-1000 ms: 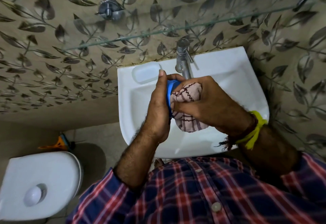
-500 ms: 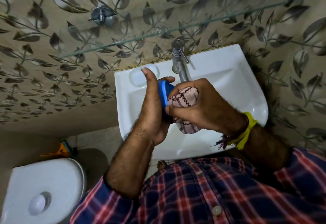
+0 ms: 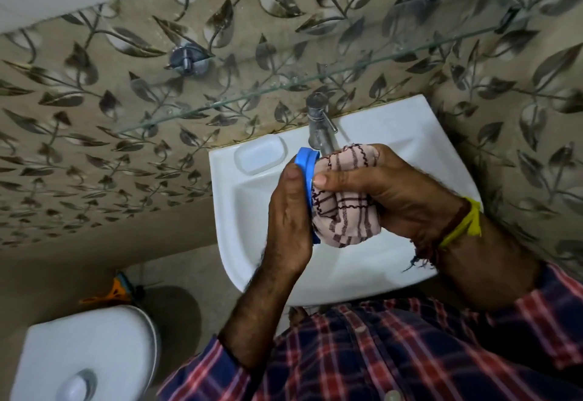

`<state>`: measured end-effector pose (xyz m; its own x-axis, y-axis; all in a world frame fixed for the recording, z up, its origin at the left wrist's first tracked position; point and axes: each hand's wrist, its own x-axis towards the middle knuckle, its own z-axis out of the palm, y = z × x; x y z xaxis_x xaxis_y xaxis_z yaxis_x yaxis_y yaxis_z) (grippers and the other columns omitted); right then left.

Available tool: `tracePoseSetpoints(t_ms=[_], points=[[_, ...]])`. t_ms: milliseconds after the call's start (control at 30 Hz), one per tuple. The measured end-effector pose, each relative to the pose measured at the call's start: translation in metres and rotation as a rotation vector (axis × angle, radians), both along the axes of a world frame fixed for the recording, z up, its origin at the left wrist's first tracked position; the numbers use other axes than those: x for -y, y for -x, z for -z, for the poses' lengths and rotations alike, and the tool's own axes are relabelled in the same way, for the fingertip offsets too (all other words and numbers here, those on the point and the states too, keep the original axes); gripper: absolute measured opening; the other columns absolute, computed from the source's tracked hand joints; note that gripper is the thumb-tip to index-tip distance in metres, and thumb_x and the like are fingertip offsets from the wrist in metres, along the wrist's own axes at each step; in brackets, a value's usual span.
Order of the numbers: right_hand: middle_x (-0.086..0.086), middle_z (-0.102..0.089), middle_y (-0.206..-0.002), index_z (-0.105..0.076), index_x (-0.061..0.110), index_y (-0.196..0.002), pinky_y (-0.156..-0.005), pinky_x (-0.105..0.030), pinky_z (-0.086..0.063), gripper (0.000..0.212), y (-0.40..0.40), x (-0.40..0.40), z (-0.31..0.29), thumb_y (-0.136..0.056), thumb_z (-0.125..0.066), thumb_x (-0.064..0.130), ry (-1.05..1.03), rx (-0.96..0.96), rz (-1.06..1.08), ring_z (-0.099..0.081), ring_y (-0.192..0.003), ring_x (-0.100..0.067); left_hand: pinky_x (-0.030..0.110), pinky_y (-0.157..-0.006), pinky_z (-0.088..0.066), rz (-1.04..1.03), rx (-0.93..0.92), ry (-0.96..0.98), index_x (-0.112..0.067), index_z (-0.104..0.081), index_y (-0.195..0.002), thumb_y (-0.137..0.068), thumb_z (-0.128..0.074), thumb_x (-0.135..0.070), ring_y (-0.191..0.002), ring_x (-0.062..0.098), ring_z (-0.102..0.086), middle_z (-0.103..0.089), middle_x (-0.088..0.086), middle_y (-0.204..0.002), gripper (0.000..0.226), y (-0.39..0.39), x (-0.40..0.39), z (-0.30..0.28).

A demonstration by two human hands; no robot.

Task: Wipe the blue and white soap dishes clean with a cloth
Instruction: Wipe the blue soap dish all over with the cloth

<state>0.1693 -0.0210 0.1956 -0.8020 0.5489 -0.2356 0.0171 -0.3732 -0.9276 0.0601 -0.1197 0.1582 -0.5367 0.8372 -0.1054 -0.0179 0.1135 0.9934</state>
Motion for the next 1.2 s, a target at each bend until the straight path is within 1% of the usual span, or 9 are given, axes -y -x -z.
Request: tracePoseSetpoints(t_ms=[100, 167, 300, 467, 567, 667, 800, 1100, 1200], points=[[-0.019, -0.073, -0.07, -0.075, 0.001, -0.085, -0.058, -0.035, -0.058, 0.004, -0.003, 0.006, 0.004, -0.085, -0.072, 0.003, -0.059, 0.036, -0.016, -0.068, -0.058, -0.032, 0.041, -0.062, -0.061, -0.014, 0.013, 0.011, -0.016, -0.071, -0.097, -0.089, -0.024, -0.077, -0.08, 0.023, -0.075, -0.077, 0.007, -0.085, 0.078, 0.002, -0.003, 0.002], [-0.017, -0.075, -0.072, -0.075, 0.0, -0.088, -0.056, -0.031, -0.058, 0.006, -0.003, 0.006, 0.004, -0.085, -0.071, -0.003, -0.097, 0.045, -0.012, -0.071, -0.06, -0.029, 0.038, -0.059, -0.062, -0.005, 0.047, 0.033, -0.021, -0.073, -0.095, -0.089, -0.026, -0.077, -0.08, 0.022, -0.077, -0.078, 0.007, -0.086, 0.074, 0.002, -0.002, 0.004], [-0.021, -0.076, -0.081, -0.072, -0.008, -0.094, -0.059, -0.032, -0.061, 0.017, 0.0, 0.005, 0.001, -0.078, -0.078, -0.004, -0.156, 0.026, 0.113, -0.075, -0.069, -0.028, 0.03, -0.076, -0.062, 0.04, 0.112, 0.034, -0.04, -0.078, -0.099, -0.092, -0.028, -0.074, -0.097, 0.018, -0.077, -0.081, -0.002, -0.101, 0.061, 0.001, -0.001, 0.004], [-0.019, -0.076, -0.081, -0.072, -0.01, -0.091, -0.063, -0.03, -0.06, 0.015, 0.002, 0.017, 0.002, -0.078, -0.077, -0.009, -0.261, 0.04, 0.037, -0.074, -0.071, -0.024, 0.057, -0.081, -0.059, -0.005, 0.111, 0.042, -0.02, -0.074, -0.092, -0.081, -0.033, -0.088, -0.089, 0.028, -0.075, -0.076, 0.018, -0.09, 0.08, 0.009, -0.002, 0.0], [-0.021, -0.074, -0.08, -0.07, -0.012, -0.094, -0.056, -0.027, -0.059, 0.014, 0.004, 0.01, 0.0, -0.081, -0.074, -0.009, -0.217, 0.056, 0.063, -0.074, -0.064, -0.021, 0.048, -0.077, -0.065, 0.0, 0.168, 0.095, -0.023, -0.077, -0.101, -0.08, -0.032, -0.086, -0.094, 0.027, -0.078, -0.08, 0.01, -0.097, 0.08, 0.006, -0.004, -0.003], [-0.022, -0.074, -0.085, -0.07, -0.011, -0.09, -0.07, -0.039, -0.064, 0.013, 0.005, 0.015, 0.002, -0.078, -0.077, -0.01, -0.353, 0.101, -0.04, -0.074, -0.075, -0.03, 0.055, -0.078, -0.061, -0.052, 0.194, 0.128, -0.024, -0.076, -0.083, -0.08, -0.032, -0.086, -0.083, 0.027, -0.075, -0.078, 0.009, -0.086, 0.075, 0.012, -0.009, -0.007], [-0.018, -0.075, -0.082, -0.071, -0.009, -0.087, -0.069, -0.034, -0.062, 0.013, 0.006, 0.019, 0.005, -0.076, -0.078, -0.011, -0.345, 0.095, -0.019, -0.074, -0.074, -0.025, 0.055, -0.084, -0.06, -0.066, 0.232, 0.163, -0.036, -0.076, -0.069, -0.083, -0.033, -0.081, -0.078, 0.026, -0.072, -0.074, 0.007, -0.08, 0.064, 0.015, -0.011, -0.01], [-0.013, -0.077, -0.085, -0.075, -0.003, -0.09, -0.07, -0.03, -0.062, 0.021, 0.005, 0.015, 0.003, -0.072, -0.085, -0.005, -0.468, 0.133, -0.059, -0.076, -0.075, -0.024, 0.03, -0.059, -0.059, -0.138, 0.337, 0.135, -0.031, -0.08, -0.076, -0.086, -0.039, -0.082, -0.068, 0.017, -0.074, -0.076, 0.001, -0.074, 0.066, 0.02, -0.017, -0.009], [-0.009, -0.076, -0.087, -0.076, 0.004, -0.089, -0.067, -0.028, -0.062, 0.02, 0.004, 0.018, 0.003, -0.073, -0.086, 0.0, -0.567, 0.168, -0.124, -0.075, -0.072, -0.019, 0.034, -0.067, -0.061, -0.146, 0.399, 0.129, -0.019, -0.079, -0.097, -0.083, -0.044, -0.082, -0.074, 0.023, -0.075, -0.078, 0.01, -0.085, 0.073, 0.024, -0.017, -0.011]])
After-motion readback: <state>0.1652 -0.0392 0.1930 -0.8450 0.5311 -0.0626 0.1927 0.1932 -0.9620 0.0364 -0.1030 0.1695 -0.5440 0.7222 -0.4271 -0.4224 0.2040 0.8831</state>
